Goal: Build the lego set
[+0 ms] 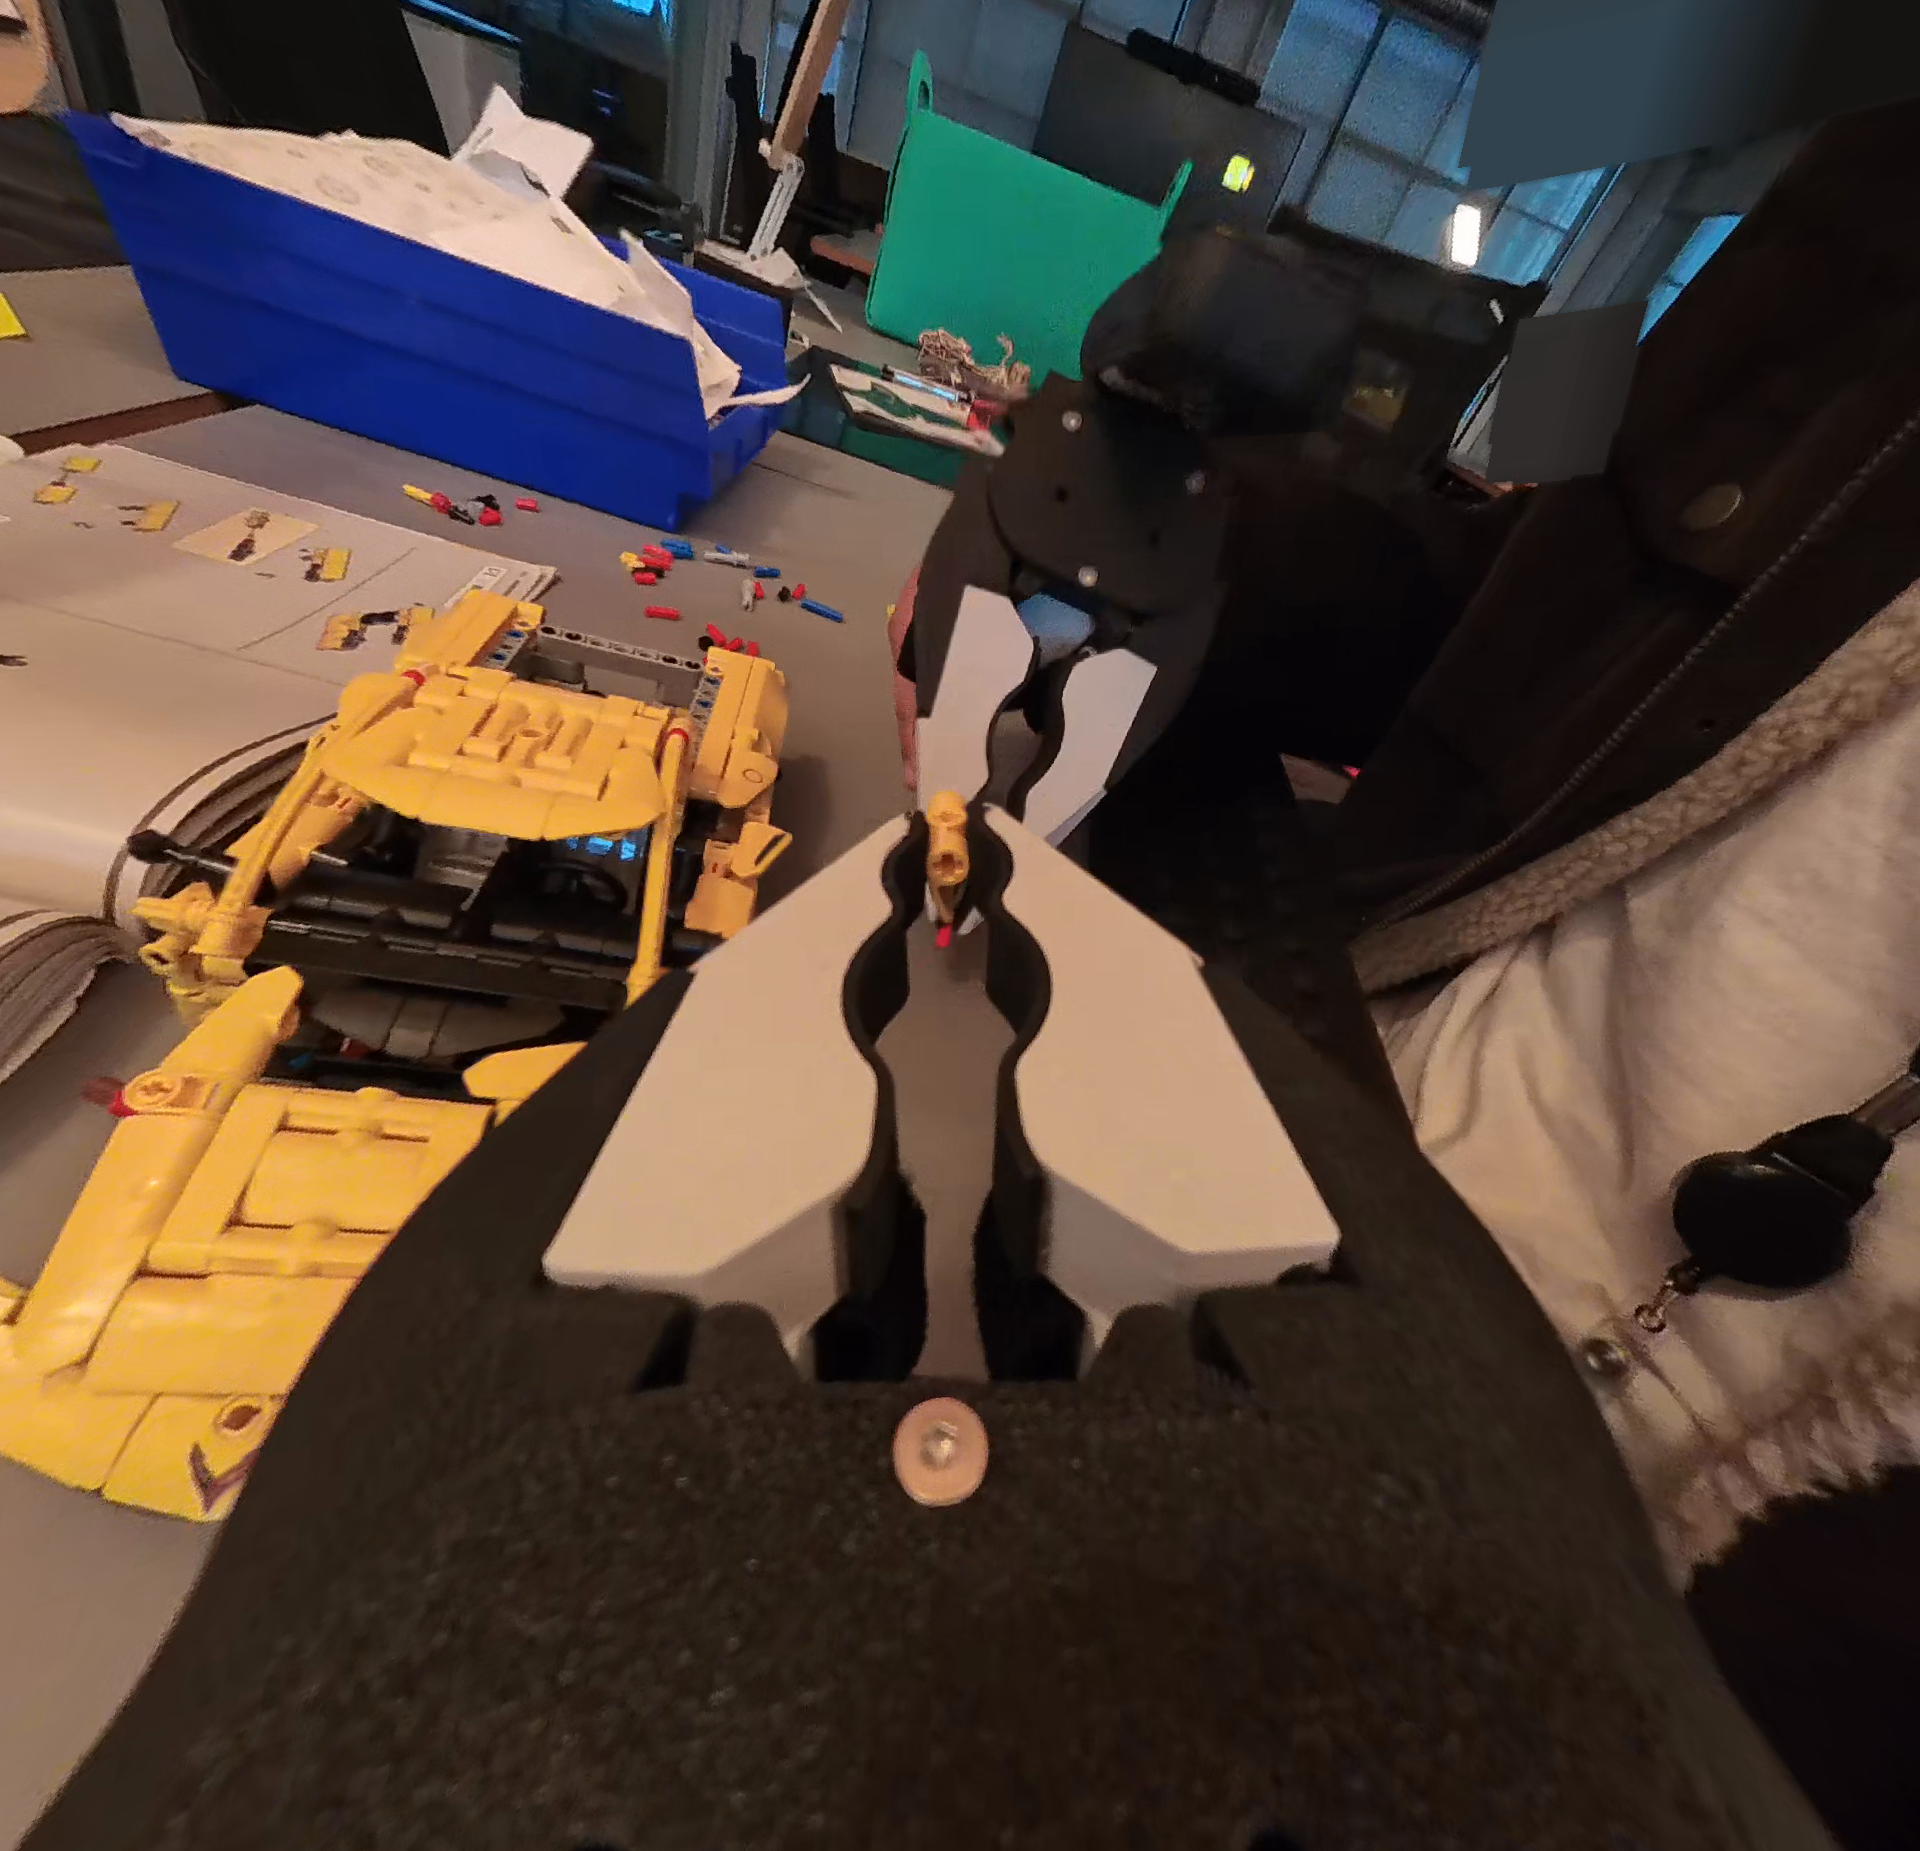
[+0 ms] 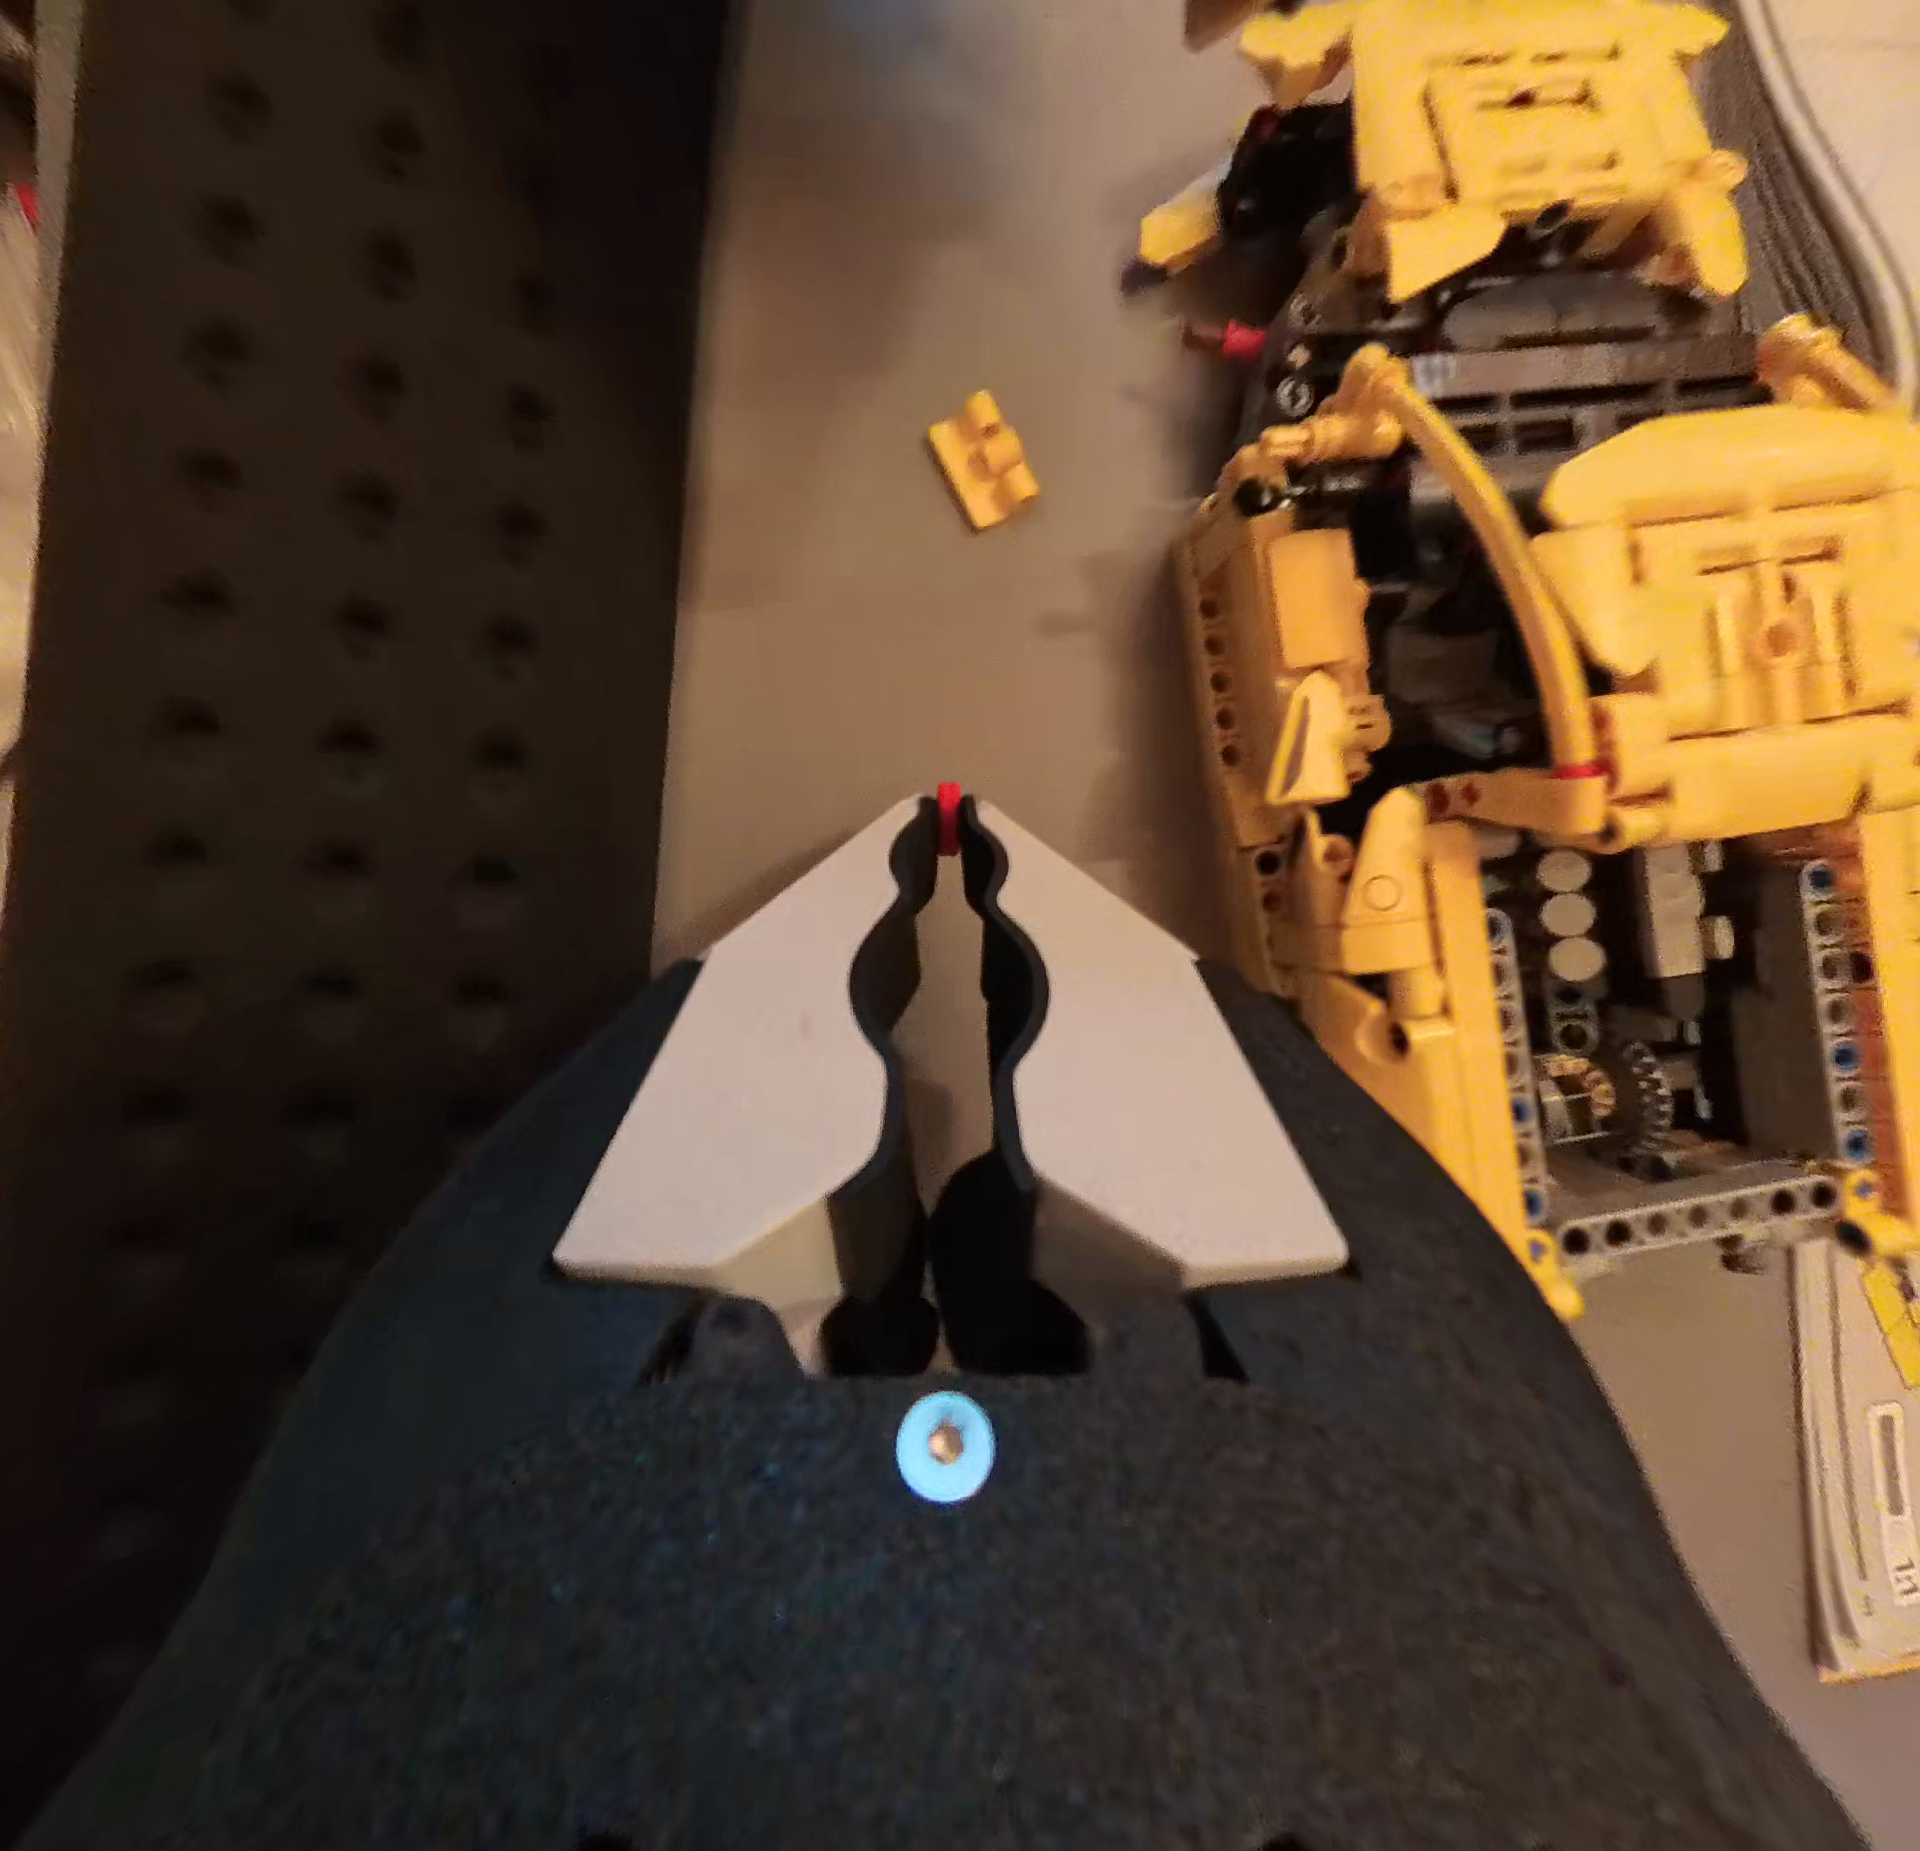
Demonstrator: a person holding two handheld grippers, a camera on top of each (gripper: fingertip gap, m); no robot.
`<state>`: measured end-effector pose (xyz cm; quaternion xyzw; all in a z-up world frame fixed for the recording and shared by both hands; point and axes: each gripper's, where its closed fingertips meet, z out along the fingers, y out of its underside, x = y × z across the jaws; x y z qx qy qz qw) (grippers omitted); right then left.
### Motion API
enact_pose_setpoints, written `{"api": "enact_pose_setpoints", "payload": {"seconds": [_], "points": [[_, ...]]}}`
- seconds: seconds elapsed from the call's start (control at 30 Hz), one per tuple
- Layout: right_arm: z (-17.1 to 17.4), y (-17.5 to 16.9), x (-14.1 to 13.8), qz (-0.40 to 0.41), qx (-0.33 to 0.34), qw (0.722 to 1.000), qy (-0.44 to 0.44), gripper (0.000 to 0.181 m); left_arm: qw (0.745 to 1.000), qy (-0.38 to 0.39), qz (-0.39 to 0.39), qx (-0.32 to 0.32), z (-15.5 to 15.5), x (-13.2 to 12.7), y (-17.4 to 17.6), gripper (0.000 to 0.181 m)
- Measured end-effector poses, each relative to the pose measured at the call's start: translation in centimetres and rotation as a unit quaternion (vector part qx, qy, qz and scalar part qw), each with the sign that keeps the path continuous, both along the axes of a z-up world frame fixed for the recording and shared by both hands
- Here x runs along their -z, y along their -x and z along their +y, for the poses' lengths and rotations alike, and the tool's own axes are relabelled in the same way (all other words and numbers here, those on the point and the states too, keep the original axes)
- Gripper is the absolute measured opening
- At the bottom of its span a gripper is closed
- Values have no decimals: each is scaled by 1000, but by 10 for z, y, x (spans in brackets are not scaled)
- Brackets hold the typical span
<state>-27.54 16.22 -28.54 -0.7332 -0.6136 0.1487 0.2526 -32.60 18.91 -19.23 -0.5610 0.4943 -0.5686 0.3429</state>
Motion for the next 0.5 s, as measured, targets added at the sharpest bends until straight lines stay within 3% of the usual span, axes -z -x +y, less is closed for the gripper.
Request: {"api": "enact_pose_setpoints", "payload": {"seconds": [0.13,0.5], "points": [[-8,-9,19,33,-9,999,6,5,1000,-14,21,2,-3,9,-3,7],[-13,-9,18,120,-18,993,-6,7,999,-19,28,3,-4,11,-3,6]]}}
